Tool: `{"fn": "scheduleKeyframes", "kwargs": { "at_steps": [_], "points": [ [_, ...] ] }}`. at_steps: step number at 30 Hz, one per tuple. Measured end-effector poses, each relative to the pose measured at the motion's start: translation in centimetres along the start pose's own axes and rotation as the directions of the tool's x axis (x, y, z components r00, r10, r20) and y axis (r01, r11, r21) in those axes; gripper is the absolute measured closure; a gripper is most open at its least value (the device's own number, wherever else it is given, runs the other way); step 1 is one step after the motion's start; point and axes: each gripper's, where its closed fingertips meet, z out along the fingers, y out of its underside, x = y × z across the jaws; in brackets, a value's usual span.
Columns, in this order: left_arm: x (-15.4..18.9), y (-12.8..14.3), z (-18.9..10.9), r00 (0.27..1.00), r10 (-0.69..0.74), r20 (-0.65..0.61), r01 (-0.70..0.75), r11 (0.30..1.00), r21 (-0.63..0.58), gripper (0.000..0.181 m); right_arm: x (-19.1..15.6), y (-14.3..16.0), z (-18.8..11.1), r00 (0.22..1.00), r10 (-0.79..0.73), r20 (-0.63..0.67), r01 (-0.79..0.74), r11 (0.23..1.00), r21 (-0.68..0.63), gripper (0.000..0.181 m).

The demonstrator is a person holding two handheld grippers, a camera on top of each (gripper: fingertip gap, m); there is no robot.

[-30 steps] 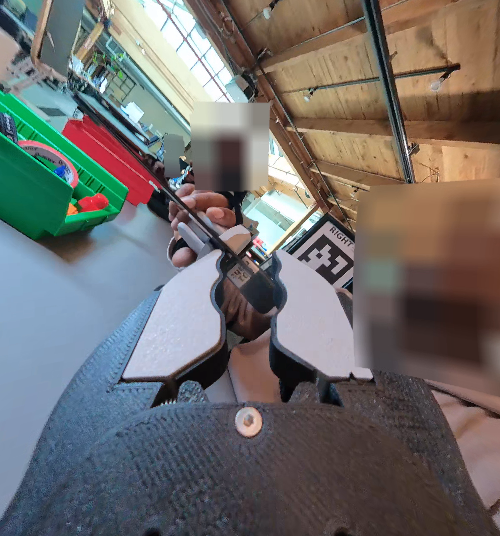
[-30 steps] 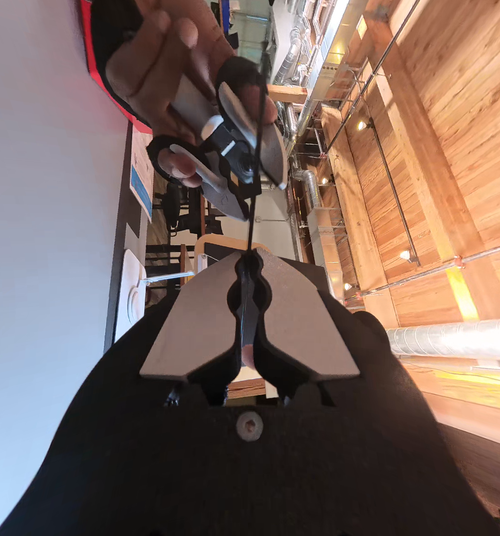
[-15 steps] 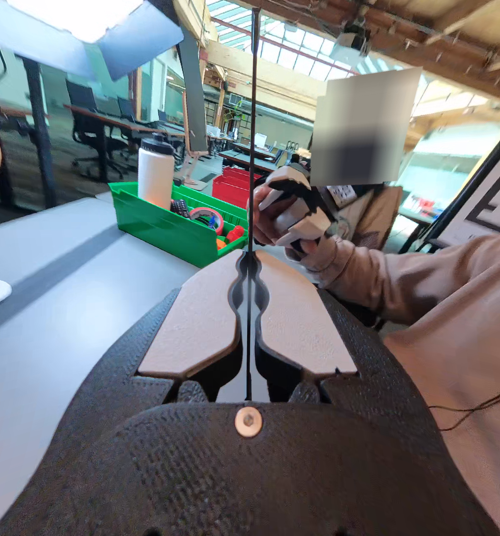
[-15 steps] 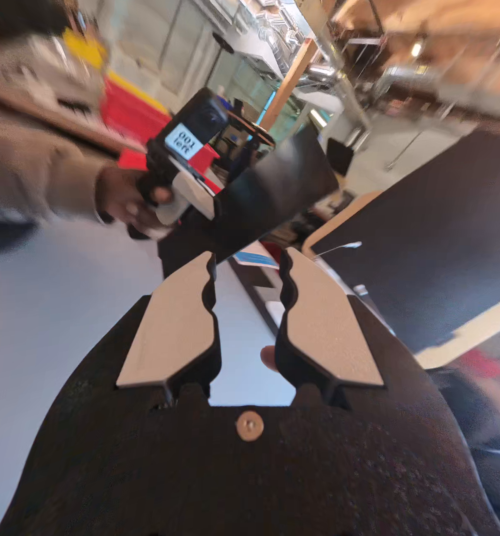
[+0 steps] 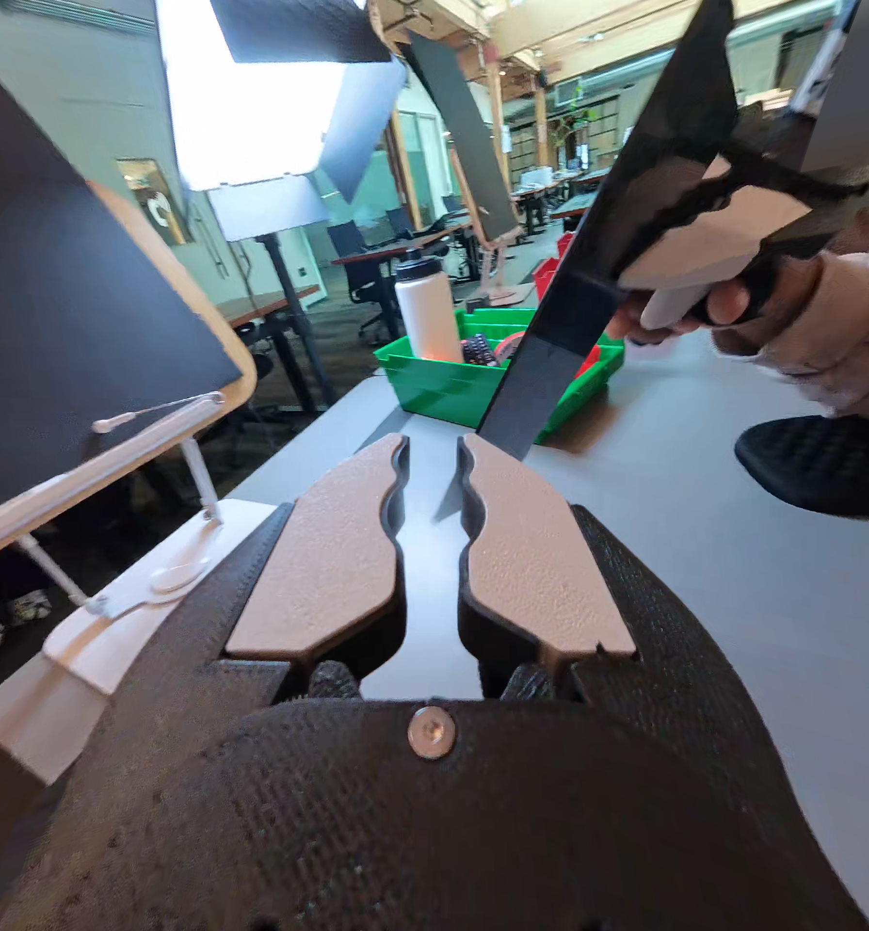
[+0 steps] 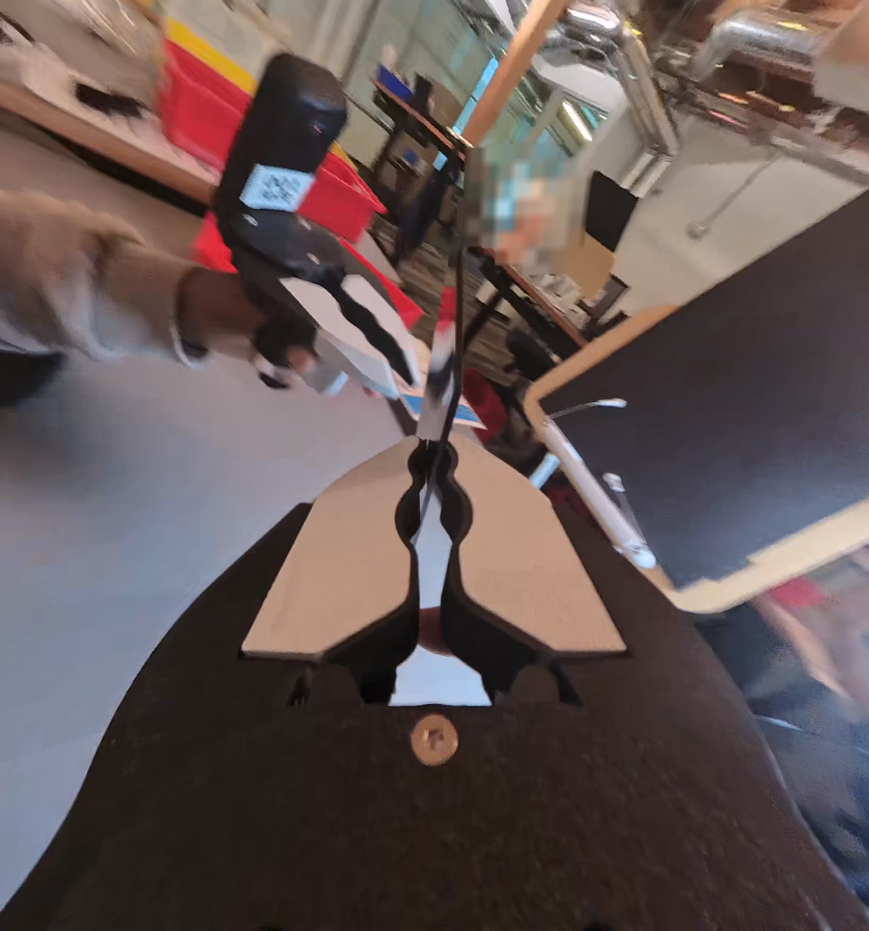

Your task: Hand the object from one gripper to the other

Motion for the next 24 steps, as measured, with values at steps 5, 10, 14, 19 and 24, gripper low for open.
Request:
{"fn": "scheduleKeyframes", "kwargs": {
  "at_steps": [5,10,14,19,24],
  "points": [
    [-3.5,-1.9,-3.1,0.992,-0.078,0.095,0.076,0.997,0.032,0.169,9.1,0.1,-7.1,0.860,-0.347,-0.374,0.249,0.925,-0.286,0.179],
    [-4.5,-2.2,-5.6,0.983,-0.142,0.116,0.140,0.990,0.030,0.171,16.4,6.9,-14.7,0.798,-0.457,-0.392,0.088,0.732,-0.675,0.179],
    [-2.8,0.5,-7.2,0.980,-0.174,0.097,0.178,0.983,-0.039,0.171,18.6,13.2,-16.1,0.783,-0.555,-0.281,0.155,0.611,-0.776,0.180],
    [0.0,3.7,-10.3,0.974,-0.208,0.085,0.217,0.970,-0.107,0.171,18.8,20.8,-16.2,0.685,-0.727,0.043,0.476,0.402,-0.782,0.179],
    [0.6,5.7,-13.9,0.962,-0.235,0.140,0.252,0.960,-0.124,0.172,18.2,27.2,-17.5,0.628,-0.738,0.247,0.613,0.274,-0.741,0.179]
  ]
}}
